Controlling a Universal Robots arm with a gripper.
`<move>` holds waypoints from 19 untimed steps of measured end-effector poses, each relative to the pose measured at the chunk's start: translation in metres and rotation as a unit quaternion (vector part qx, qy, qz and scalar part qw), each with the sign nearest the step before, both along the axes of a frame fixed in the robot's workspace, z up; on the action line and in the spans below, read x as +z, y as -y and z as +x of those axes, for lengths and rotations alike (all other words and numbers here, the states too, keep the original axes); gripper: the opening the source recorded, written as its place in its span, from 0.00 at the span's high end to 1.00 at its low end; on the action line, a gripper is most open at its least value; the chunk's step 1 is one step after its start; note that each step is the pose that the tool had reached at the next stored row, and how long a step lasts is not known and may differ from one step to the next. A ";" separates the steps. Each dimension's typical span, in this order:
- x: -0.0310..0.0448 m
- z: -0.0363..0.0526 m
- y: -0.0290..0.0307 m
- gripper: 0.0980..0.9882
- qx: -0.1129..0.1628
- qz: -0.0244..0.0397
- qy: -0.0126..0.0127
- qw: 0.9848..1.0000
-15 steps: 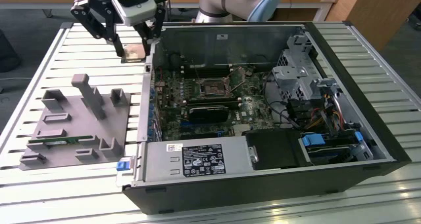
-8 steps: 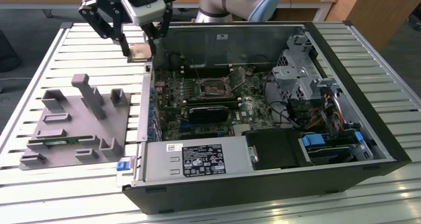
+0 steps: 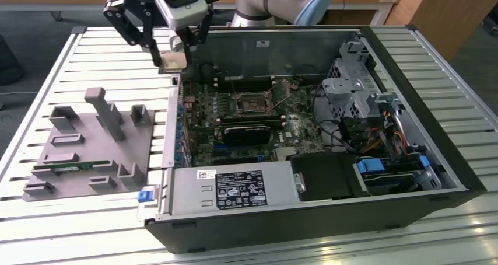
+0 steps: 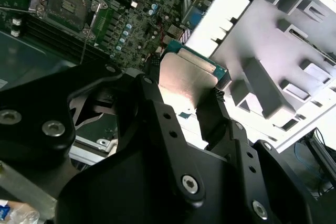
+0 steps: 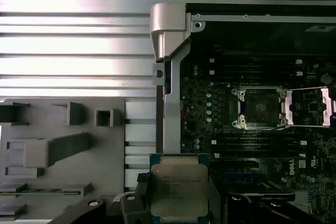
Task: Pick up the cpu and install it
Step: 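Pick up the cpu and move it towards the insertion slot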
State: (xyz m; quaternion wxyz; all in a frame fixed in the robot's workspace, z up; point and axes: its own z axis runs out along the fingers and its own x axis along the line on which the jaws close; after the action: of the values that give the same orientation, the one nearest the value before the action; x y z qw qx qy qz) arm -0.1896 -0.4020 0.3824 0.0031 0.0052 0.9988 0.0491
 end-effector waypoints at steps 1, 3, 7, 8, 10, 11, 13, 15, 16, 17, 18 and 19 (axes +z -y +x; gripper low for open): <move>0.0000 0.0023 0.0000 0.52 0.000 0.000 0.000 1.000; 0.0000 0.0078 -0.0001 0.52 0.000 0.000 0.000 1.000; 0.0000 0.0180 -0.0001 0.52 0.000 0.000 0.000 1.000; -0.0001 0.0206 -0.0002 0.52 0.000 0.000 0.000 1.000; -0.0001 0.0256 -0.0004 0.52 0.000 0.000 0.000 1.000; -0.0001 0.0282 -0.0006 0.52 0.000 0.000 0.000 1.000; -0.0002 0.0335 -0.0011 0.52 0.000 0.000 0.000 1.000; -0.0002 0.0389 -0.0026 0.52 0.000 0.000 0.000 1.000; -0.0003 0.0418 -0.0036 0.52 0.000 0.000 0.000 1.000; -0.0004 0.0448 -0.0046 0.52 0.000 0.000 0.000 1.000; -0.0006 0.0478 -0.0057 0.52 0.000 0.000 0.000 1.000; -0.0007 0.0506 -0.0066 0.52 0.000 0.000 0.000 1.000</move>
State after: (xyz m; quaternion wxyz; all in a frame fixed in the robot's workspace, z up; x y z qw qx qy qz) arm -0.1390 -0.3954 0.3817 0.0031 0.0051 0.9988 0.0492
